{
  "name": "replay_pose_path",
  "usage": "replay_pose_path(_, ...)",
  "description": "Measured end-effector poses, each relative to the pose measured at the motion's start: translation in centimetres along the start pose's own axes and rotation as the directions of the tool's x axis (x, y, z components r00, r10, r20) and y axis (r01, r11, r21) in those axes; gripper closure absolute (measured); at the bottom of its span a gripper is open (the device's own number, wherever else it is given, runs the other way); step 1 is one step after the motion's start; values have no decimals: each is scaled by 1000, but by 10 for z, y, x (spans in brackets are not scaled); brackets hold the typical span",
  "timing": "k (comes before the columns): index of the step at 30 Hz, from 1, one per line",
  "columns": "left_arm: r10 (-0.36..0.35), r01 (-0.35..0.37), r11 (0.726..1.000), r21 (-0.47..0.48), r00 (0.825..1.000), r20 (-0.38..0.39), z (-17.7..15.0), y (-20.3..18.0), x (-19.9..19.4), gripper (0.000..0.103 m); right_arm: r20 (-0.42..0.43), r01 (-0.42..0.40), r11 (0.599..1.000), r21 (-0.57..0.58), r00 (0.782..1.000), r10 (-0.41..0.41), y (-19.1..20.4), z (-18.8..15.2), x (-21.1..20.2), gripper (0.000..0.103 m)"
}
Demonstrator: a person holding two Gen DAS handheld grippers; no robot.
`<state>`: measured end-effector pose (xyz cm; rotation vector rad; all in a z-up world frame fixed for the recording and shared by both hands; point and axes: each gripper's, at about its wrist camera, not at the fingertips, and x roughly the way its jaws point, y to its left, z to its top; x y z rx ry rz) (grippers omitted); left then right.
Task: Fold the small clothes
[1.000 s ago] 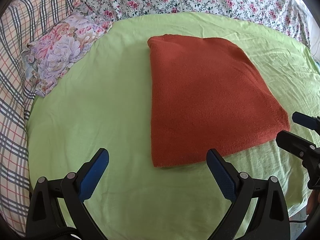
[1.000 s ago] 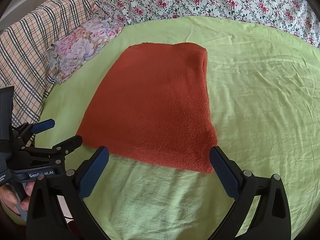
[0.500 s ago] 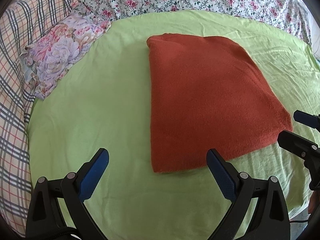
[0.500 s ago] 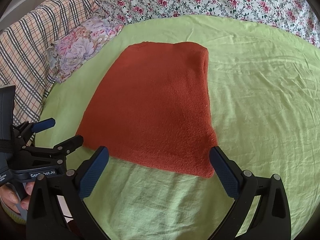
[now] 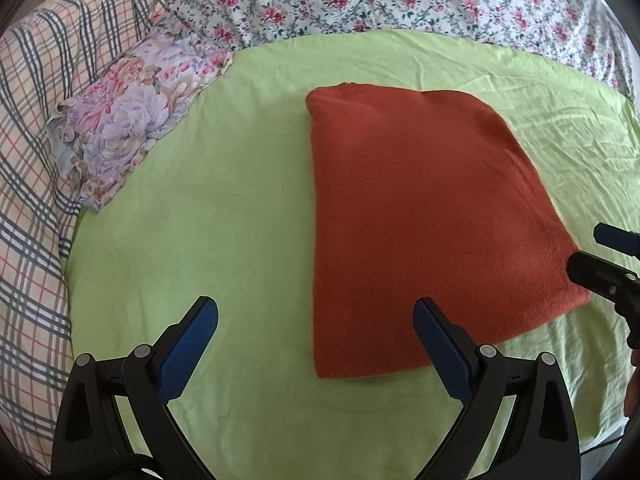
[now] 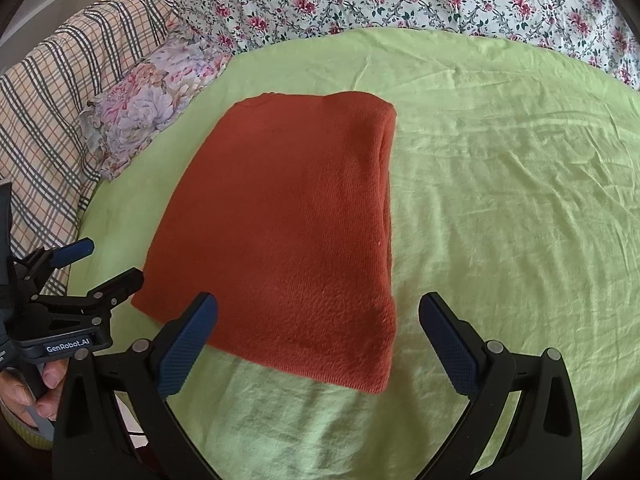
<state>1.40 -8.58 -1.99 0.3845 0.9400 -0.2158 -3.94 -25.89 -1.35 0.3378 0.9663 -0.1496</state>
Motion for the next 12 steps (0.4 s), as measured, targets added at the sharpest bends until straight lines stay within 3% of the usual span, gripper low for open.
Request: replay_pose_path(12, -15, 16, 1000, 10, 999, -45, 9, 4, 25, 5, -58, -22, 1000, -1, 998, 22, -4, 9, 22, 2)
